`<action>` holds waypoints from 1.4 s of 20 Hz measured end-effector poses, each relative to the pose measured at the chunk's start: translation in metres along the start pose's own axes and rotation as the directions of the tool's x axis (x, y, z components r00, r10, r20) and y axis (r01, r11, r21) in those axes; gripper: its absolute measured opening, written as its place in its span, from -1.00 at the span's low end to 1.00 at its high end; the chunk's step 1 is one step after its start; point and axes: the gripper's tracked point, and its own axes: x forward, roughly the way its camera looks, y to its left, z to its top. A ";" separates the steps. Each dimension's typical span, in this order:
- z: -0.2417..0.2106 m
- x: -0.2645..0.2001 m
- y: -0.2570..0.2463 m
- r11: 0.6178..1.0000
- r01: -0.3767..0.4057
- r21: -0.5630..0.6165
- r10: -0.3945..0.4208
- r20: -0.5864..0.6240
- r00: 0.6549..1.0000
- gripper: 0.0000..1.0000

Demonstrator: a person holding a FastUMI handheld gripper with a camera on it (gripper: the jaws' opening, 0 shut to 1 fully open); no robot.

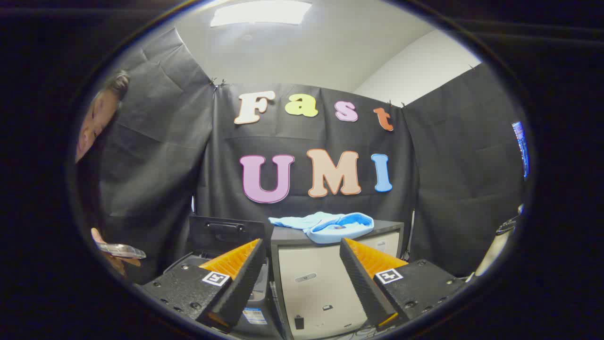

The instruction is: Put the clothes into the washing machine and then close the washing machine lid.

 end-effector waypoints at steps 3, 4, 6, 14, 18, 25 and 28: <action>0.009 -0.002 -0.004 1.000 0.013 -0.002 -0.013 0.014 1.000 0.93; 0.010 -0.003 -0.004 1.000 0.014 -0.001 -0.014 0.018 1.000 0.93; 0.012 -0.005 -0.004 1.000 0.017 0.005 -0.017 0.020 1.000 0.93; 0.013 -0.001 -0.014 0.998 0.056 -0.021 -0.056 0.015 0.998 0.92; 0.008 0.007 -0.018 0.997 0.077 -0.010 -0.078 -0.005 0.997 0.93; 0.023 0.046 -0.019 0.998 0.062 -0.016 -0.062 -0.026 0.998 0.93; 0.032 0.077 -0.020 0.998 0.058 -0.040 -0.059 -0.038 0.998 0.93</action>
